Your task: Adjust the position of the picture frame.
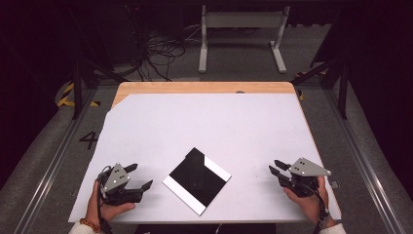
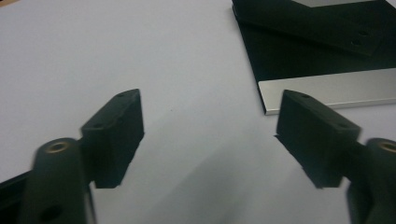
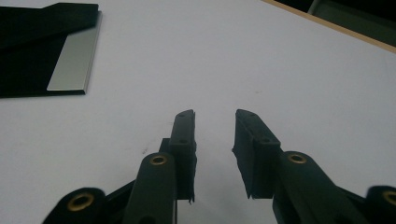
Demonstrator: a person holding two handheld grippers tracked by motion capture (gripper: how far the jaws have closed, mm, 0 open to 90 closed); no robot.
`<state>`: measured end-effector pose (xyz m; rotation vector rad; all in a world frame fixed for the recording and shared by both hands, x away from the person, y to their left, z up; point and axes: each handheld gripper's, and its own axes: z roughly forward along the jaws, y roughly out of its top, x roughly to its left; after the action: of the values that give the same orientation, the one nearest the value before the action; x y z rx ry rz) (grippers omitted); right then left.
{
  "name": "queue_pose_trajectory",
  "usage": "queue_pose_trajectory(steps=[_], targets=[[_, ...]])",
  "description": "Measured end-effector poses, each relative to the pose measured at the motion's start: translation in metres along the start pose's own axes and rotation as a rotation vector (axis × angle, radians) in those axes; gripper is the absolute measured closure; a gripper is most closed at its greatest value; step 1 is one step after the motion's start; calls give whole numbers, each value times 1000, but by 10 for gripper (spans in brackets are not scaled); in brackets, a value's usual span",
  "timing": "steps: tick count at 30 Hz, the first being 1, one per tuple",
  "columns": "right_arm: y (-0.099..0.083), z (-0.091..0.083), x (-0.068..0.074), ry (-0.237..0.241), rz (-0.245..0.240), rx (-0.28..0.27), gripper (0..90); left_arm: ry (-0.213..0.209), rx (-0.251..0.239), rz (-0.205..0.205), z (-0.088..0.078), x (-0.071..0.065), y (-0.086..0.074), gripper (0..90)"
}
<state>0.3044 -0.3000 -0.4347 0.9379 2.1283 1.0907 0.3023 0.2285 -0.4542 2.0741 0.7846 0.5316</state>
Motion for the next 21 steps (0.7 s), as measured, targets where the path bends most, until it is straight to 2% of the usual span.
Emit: queue_pose_trajectory(steps=[2,4,6,12,15,19,21], targets=[[-1,0,-1,-10,3,-6,700,-11,22,17,1,-4,1,350],[-1,1,-2,-7,4,-7,703,-25,16,26,1,-5,1,434],[0,2,-2,-7,3,-8,709,-41,14,24,0,-5,1,460],[3,9,2,12,-13,4,736,-78,20,40,-3,-8,0,693],[7,12,2,20,-13,2,750,-67,78,48,-1,-10,-1,764],[9,20,2,46,-12,17,795,-85,88,31,-1,-12,-3,889],[10,22,2,51,-12,19,803,-95,96,34,-2,-14,-3,898]])
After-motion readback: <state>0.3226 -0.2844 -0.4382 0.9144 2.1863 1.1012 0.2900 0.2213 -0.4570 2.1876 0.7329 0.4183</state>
